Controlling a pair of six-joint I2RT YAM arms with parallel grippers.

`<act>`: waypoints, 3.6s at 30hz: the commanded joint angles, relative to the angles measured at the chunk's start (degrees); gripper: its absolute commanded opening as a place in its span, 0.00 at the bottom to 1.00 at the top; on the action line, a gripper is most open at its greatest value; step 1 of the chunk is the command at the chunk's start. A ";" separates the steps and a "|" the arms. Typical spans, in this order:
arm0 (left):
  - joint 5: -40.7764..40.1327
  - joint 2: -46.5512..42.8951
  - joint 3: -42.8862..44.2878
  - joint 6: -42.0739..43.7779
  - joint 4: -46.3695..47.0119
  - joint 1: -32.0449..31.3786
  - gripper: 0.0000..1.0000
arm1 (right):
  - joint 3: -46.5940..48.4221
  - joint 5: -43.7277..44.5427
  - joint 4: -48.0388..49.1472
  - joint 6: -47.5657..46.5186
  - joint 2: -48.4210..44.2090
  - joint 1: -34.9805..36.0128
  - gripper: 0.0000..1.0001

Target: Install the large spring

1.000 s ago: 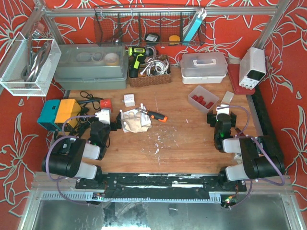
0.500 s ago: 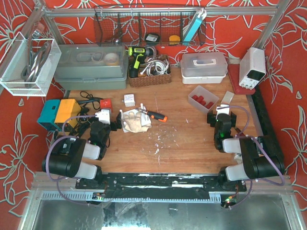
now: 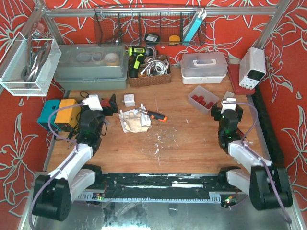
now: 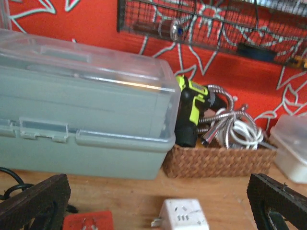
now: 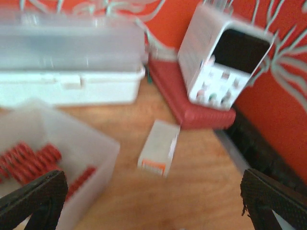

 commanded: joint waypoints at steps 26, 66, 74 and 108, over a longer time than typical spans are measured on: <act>23.00 -2.80 16.06 -19.96 -42.51 -4.22 0.81 | 25.47 -33.48 -52.93 27.71 -9.80 1.93 0.97; -4.66 32.01 24.70 -15.24 -47.72 -25.81 0.51 | 15.10 -11.80 -42.54 23.63 -7.69 17.58 0.98; -4.06 32.61 25.51 -14.90 -47.96 -26.16 0.16 | 15.23 -10.80 -42.90 23.53 -7.60 17.63 0.98; -48.49 -3.74 14.44 -51.61 -64.48 -23.66 0.00 | 15.32 -9.71 -43.75 23.52 -8.94 17.73 0.98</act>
